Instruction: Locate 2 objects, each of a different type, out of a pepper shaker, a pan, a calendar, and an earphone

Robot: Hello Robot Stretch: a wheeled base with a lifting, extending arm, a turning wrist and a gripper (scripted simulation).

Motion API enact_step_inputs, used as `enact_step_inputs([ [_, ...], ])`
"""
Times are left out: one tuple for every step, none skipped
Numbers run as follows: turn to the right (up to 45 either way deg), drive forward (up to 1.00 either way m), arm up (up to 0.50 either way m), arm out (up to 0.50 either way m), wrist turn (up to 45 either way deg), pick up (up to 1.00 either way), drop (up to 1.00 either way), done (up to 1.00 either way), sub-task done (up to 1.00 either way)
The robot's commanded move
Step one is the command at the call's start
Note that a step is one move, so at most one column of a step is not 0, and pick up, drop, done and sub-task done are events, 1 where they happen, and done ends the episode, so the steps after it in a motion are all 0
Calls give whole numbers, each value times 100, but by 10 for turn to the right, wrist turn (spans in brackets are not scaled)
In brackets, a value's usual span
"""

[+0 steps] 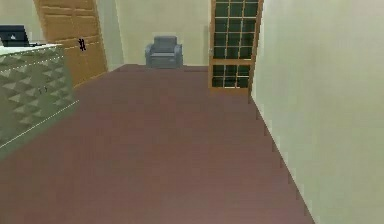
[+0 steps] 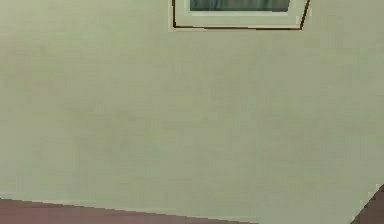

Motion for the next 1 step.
enact_step_inputs([
  [0, 100, 0, 0, 0, 0, 0, 0, 0],
])
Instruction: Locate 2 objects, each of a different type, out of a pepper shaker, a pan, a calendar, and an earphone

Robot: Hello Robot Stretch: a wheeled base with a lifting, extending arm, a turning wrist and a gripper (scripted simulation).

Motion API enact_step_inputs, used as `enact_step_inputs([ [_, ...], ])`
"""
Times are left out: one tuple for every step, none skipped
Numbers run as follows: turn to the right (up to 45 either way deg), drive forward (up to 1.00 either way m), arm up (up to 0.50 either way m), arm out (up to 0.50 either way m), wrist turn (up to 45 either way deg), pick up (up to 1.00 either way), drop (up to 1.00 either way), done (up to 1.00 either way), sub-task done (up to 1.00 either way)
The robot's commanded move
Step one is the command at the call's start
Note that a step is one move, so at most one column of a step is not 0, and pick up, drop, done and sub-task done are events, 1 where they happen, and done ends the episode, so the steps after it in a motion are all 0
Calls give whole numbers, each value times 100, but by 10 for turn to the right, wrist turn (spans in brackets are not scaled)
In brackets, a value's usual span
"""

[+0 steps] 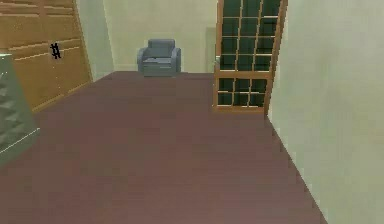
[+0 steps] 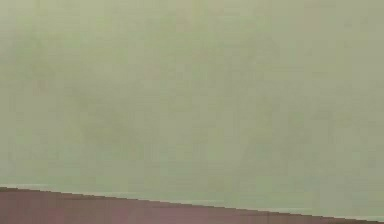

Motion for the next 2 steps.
enact_step_inputs([
  [0, 100, 0, 0, 0, 0, 0, 0, 0],
  [-30, 0, 0, 0, 0, 0, 0, 0, 0],
])
